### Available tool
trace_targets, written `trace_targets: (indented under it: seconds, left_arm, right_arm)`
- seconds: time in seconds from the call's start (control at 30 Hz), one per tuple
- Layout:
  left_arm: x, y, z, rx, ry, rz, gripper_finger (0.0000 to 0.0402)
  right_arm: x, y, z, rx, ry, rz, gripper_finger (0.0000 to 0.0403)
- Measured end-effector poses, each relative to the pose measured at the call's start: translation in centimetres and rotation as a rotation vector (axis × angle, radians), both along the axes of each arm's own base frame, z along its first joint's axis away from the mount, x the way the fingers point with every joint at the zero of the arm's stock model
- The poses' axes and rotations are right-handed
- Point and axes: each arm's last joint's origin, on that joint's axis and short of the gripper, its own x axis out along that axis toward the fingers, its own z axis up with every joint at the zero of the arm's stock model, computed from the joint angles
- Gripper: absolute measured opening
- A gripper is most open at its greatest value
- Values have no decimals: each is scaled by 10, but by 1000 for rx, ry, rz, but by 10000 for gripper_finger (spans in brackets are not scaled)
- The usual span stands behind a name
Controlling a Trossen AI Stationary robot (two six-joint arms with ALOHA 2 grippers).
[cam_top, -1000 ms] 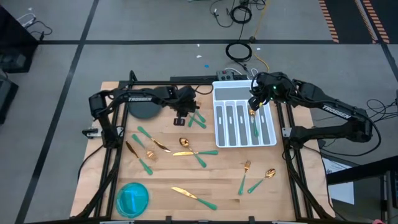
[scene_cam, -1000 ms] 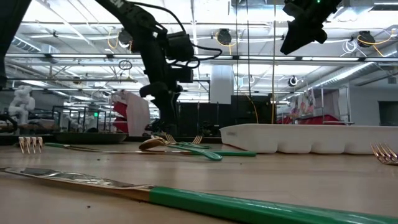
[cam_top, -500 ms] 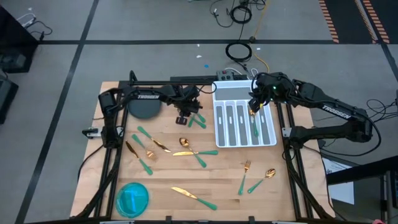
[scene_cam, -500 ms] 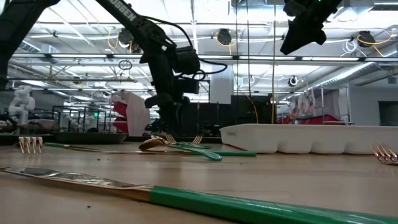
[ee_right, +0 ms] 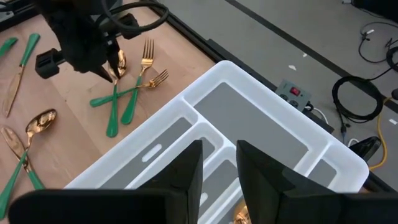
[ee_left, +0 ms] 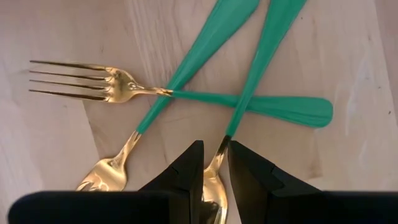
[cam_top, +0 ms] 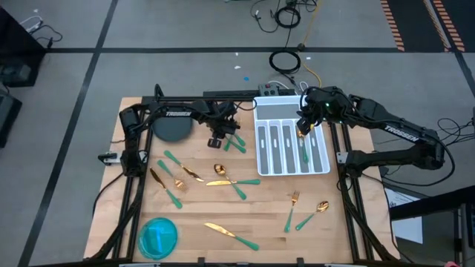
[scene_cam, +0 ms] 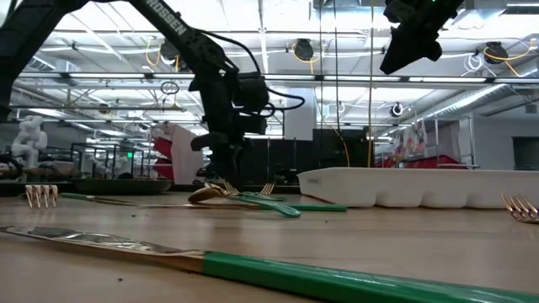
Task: Sort silverware
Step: Put the green spoon into the white silverware organizer
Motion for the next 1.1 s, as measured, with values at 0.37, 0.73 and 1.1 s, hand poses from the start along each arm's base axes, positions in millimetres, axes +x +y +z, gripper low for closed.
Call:
trace_targets:
  seconds: [0.37, 0.73, 1.1]
  left_arm:
    - [1, -3, -13, -43, 41, -56, 82]
    - [10, -2, -21, 1, 21, -32, 82]
    - [18, 3, -8, 25, 29, -21, 82]
  right_arm:
    - [0, 0, 0, 0, 0, 0, 91]
    - [0, 0, 0, 7, -3, -3, 91]
    - [0, 0, 0, 8, -1, -3, 91]
